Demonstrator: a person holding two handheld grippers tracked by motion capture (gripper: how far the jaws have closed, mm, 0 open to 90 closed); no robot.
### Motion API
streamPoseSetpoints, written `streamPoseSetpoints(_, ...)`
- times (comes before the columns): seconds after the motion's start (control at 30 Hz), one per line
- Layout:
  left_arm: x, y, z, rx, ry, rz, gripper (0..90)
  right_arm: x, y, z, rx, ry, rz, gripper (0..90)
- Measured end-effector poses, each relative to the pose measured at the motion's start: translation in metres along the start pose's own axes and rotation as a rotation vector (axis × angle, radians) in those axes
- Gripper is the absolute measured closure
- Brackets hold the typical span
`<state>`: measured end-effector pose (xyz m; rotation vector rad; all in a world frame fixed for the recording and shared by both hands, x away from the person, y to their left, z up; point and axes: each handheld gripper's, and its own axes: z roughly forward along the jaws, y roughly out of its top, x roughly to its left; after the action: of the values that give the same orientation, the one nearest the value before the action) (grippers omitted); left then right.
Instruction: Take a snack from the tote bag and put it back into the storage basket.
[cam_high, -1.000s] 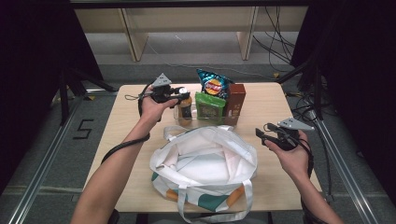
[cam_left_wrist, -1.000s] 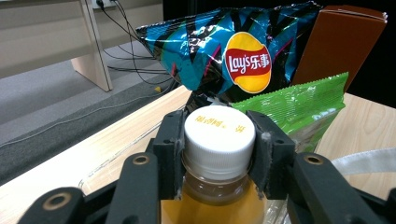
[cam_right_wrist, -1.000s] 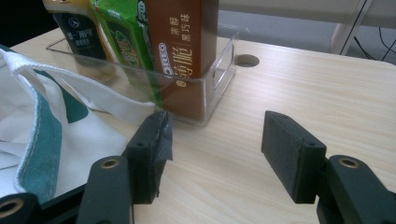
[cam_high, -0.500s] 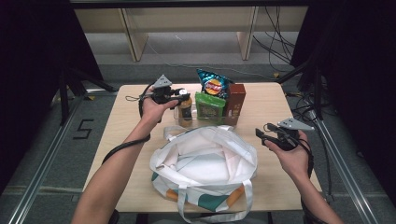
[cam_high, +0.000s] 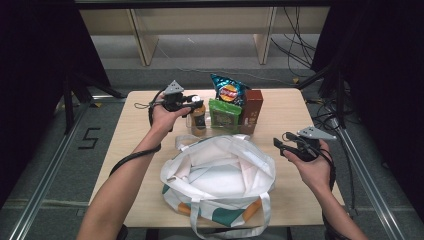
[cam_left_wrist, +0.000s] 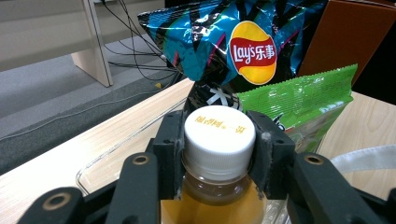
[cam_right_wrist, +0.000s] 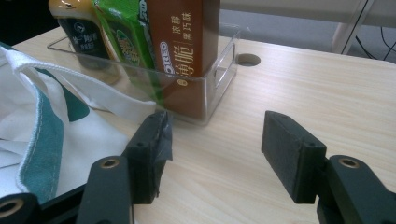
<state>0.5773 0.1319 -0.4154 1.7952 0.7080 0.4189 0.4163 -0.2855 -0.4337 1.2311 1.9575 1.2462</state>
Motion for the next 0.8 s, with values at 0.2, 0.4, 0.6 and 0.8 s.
streamPoseSetpoints(0.2, 0.001, -0.002, -0.001, -0.007, -0.002, -0.008, 58.4, 0.002, 0.000, 0.000, 0.010, 0.004, 0.019, 42.5)
streamPoseSetpoints(0.4, -0.002, -0.001, -0.002, -0.003, 0.016, 0.005, 57.6, 0.001, 0.000, -0.001, 0.005, 0.000, 0.012, 42.4)
streamPoseSetpoints(0.6, -0.005, 0.004, -0.006, -0.002, 0.044, 0.021, 45.7, 0.003, 0.000, -0.002, 0.015, 0.003, 0.039, 42.1)
streamPoseSetpoints(0.8, -0.005, 0.004, -0.013, 0.010, 0.071, 0.016, 35.1, 0.003, 0.000, -0.001, 0.009, 0.002, 0.024, 41.9)
